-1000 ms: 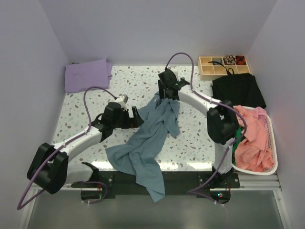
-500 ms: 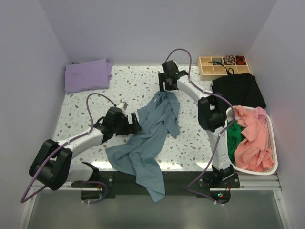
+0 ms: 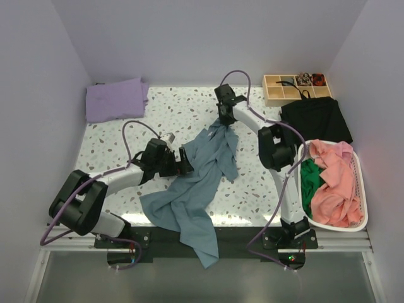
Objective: Fold and stack the t-shirts
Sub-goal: Flatten out the tshirt
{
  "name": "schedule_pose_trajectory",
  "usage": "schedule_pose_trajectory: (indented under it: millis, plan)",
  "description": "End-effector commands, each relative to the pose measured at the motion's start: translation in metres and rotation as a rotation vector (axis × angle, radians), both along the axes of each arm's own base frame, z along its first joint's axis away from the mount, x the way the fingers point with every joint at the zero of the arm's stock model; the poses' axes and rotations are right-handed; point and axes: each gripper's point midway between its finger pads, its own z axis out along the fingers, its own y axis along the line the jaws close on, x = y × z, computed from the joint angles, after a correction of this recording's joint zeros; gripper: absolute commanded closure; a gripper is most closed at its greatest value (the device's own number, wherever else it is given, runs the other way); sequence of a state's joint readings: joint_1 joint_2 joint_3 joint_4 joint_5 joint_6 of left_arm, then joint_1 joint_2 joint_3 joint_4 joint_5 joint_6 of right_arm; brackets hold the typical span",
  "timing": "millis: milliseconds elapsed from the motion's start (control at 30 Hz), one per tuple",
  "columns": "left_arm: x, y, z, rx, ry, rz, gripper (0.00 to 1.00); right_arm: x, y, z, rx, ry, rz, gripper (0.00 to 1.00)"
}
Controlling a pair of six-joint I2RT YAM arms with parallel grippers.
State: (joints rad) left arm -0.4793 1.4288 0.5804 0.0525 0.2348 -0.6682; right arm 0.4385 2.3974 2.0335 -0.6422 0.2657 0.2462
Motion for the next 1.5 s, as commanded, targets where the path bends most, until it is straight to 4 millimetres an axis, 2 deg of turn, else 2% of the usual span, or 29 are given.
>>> schedule_pose_trajectory:
  millis: [0, 67, 100, 133, 200, 267, 300, 433, 467, 533, 600, 667, 767, 900, 933, 967, 1033, 1067, 1100, 1200, 1267, 1300, 1367, 1400, 1433, 1467]
  plan:
    - [0.000, 0.002, -0.011, 0.042, 0.017, -0.025, 0.00, 0.000, -0.025, 0.048, 0.003, -0.070, -0.027, 1.00]
    - [0.003, -0.003, -0.005, 0.026, 0.000, -0.046, 0.00, -0.007, -0.032, 0.054, 0.010, -0.088, -0.028, 1.00]
    - [0.003, -0.006, -0.006, 0.018, 0.002, -0.059, 0.00, -0.008, -0.035, 0.081, 0.024, -0.139, -0.031, 1.00]
    - [0.003, -0.009, -0.004, 0.005, -0.001, -0.075, 0.00, -0.014, -0.039, 0.081, 0.018, -0.140, -0.037, 1.00]
    - [0.000, -0.021, 0.003, -0.052, -0.011, -0.143, 0.00, -0.017, -0.047, 0.108, 0.027, -0.192, -0.051, 1.00]
    - [-0.005, -0.031, 0.009, -0.099, -0.028, -0.211, 0.00, -0.020, -0.054, 0.117, 0.026, -0.205, -0.056, 1.00]
    - [-0.008, -0.035, 0.011, -0.110, -0.032, -0.240, 0.00, -0.022, -0.056, 0.129, 0.029, -0.223, -0.058, 1.00]
    - [-0.016, -0.046, 0.007, -0.116, -0.019, -0.361, 0.00, -0.025, -0.064, 0.158, 0.026, -0.272, -0.070, 1.00]
    - [-0.021, -0.044, -0.003, -0.091, 0.018, -0.366, 0.00, -0.026, -0.066, 0.164, 0.024, -0.284, -0.075, 1.00]
    - [-0.022, -0.040, -0.010, -0.044, 0.049, -0.355, 0.00, -0.030, -0.075, 0.178, 0.002, -0.306, -0.098, 1.00]
    - [-0.014, -0.034, -0.016, 0.015, 0.032, -0.320, 0.00, -0.036, -0.080, 0.179, -0.013, -0.301, -0.101, 1.00]
    - [-0.014, -0.025, -0.024, 0.074, 0.072, -0.284, 0.00, -0.042, -0.082, 0.189, -0.002, -0.321, -0.106, 1.00]
    - [-0.013, -0.023, -0.031, 0.105, 0.079, -0.280, 0.00, -0.050, -0.085, 0.195, 0.005, -0.336, -0.113, 1.00]
    - [-0.021, -0.030, -0.038, 0.059, 0.101, -0.306, 0.00, -0.056, -0.090, 0.198, -0.001, -0.341, -0.123, 1.00]
    - [-0.022, -0.040, -0.038, 0.004, 0.085, -0.339, 0.01, -0.057, -0.093, 0.197, -0.008, -0.339, -0.125, 1.00]
    - [-0.025, -0.043, -0.040, -0.016, 0.093, -0.347, 0.10, -0.059, -0.096, 0.201, -0.018, -0.348, -0.133, 1.00]
    - [-0.030, -0.049, -0.047, -0.059, 0.123, -0.358, 0.39, -0.062, -0.099, 0.201, -0.030, -0.350, -0.139, 1.00]
    - [-0.032, -0.050, -0.050, -0.059, 0.133, -0.360, 0.93, -0.063, -0.101, 0.204, -0.029, -0.356, -0.144, 1.00]
    - [-0.032, -0.050, -0.055, -0.051, 0.147, -0.351, 1.00, -0.064, -0.103, 0.205, -0.032, -0.358, -0.149, 1.00]
    - [-0.032, -0.047, -0.067, -0.018, 0.185, -0.349, 1.00, -0.070, -0.111, 0.220, -0.038, -0.387, -0.165, 1.00]
    - [-0.021, -0.042, -0.060, 0.038, 0.137, -0.331, 1.00, -0.074, -0.115, 0.230, -0.043, -0.407, -0.172, 1.00]
    - [-0.013, -0.037, -0.055, 0.076, 0.117, -0.319, 1.00, -0.078, -0.120, 0.243, -0.048, -0.434, -0.187, 1.00]
    - [0.016, -0.019, -0.027, 0.203, 0.055, -0.274, 1.00, -0.084, -0.127, 0.255, -0.064, -0.455, -0.199, 1.00]
    - [0.037, -0.018, -0.004, 0.212, -0.001, -0.253, 1.00, -0.089, -0.131, 0.259, -0.074, -0.455, -0.206, 1.00]
    - [0.046, -0.013, 0.021, 0.195, -0.040, -0.227, 1.00, -0.095, -0.138, 0.265, -0.088, -0.464, -0.227, 1.00]
    - [0.063, 0.000, 0.038, 0.180, -0.067, -0.171, 1.00, -0.099, -0.140, 0.268, -0.095, -0.462, -0.235, 1.00]
